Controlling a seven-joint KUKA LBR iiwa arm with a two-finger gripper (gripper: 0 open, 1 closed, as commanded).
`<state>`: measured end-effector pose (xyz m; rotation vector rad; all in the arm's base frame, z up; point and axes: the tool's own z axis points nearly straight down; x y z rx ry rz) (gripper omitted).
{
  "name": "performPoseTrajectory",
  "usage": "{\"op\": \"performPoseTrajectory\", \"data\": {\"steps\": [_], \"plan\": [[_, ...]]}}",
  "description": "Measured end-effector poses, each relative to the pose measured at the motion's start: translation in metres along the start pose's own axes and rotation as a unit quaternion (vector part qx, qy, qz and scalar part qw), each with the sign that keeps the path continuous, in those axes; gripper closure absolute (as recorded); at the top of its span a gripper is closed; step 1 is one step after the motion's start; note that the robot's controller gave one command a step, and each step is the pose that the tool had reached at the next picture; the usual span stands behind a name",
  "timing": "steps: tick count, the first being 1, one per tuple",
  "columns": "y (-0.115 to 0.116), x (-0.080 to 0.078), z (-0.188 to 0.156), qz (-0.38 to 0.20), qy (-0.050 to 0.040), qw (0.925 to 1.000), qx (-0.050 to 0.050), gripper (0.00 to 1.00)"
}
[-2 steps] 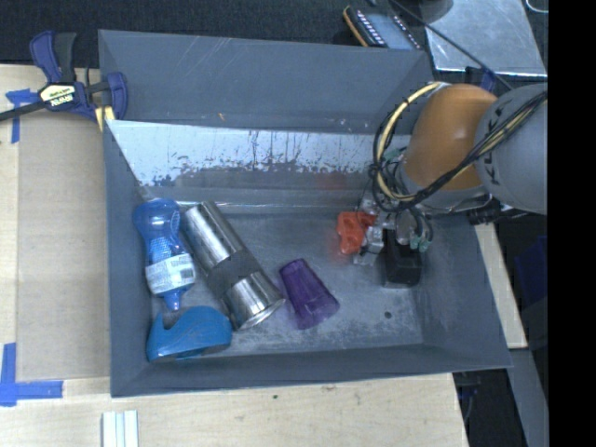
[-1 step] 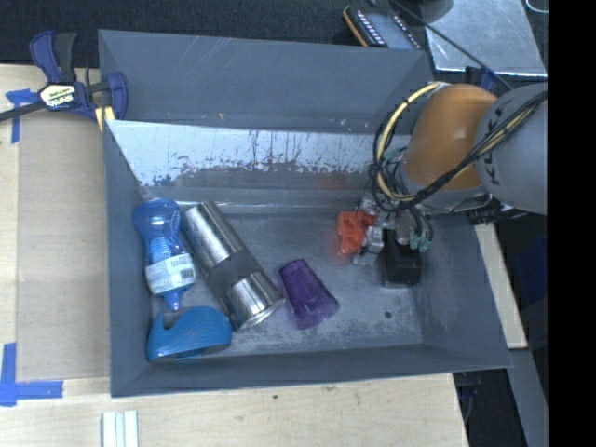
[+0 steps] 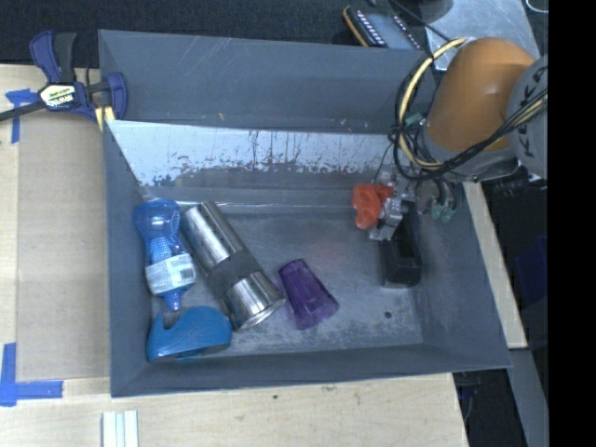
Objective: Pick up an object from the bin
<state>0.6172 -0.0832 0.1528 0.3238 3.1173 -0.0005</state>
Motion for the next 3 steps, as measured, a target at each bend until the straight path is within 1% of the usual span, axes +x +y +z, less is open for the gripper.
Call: {"op": "performPoseTrajectory", "data": {"steps": [1,2,3], "plan": [[0.0,0.0,-0.01,0.014,-0.0033,0.9999,0.0,1.0],[-0.001,-0.007,-0.063,0.015,-0.0036,0.9999,-0.001,1.0],[0.0,-0.006,-0.064,0.014,-0.0046,0.9999,0.0,1.0]]}}
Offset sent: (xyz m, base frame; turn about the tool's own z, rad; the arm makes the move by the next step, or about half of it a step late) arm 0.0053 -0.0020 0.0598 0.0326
